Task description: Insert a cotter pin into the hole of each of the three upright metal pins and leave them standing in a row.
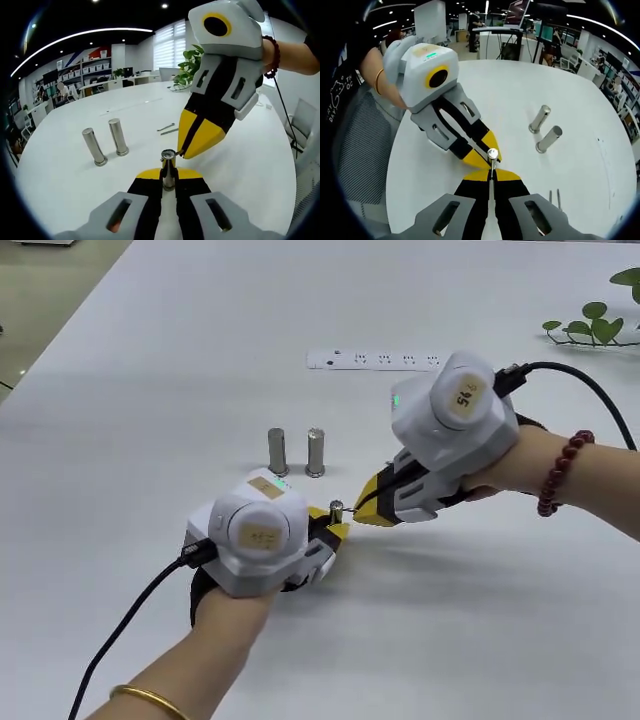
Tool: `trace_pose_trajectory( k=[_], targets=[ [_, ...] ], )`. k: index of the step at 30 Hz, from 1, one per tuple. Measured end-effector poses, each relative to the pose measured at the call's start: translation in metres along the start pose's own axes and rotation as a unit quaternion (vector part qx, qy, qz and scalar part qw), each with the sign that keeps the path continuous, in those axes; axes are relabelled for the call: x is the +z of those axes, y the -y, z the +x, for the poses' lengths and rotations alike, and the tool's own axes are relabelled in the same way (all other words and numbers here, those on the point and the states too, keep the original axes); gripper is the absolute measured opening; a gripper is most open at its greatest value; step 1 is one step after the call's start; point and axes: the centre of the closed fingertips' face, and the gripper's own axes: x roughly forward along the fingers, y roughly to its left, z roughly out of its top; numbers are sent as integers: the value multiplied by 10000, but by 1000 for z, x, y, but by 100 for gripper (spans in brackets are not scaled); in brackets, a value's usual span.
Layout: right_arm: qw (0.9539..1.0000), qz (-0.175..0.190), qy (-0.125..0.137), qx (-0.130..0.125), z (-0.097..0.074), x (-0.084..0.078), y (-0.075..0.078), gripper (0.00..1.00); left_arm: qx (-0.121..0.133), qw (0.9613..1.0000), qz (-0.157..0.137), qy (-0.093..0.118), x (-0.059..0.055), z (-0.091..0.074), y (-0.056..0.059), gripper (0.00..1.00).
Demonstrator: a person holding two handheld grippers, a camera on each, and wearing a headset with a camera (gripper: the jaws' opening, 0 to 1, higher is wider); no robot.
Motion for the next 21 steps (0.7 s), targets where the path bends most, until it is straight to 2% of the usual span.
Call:
trace_pose_trajectory(
  k=[8, 15, 21],
  targets=[
    [9998, -178, -61, -7, 3, 2, -2, 0, 67, 10000, -29, 3, 0, 1, -1, 5],
    [9993, -328, -143, -117, 5, 4, -7, 0, 180, 9998, -48, 5, 0, 1, -1, 5],
    [9991, -335, -144, -234, -6, 4, -6, 6, 272, 9996, -103, 13, 1, 2, -2, 5]
  ],
)
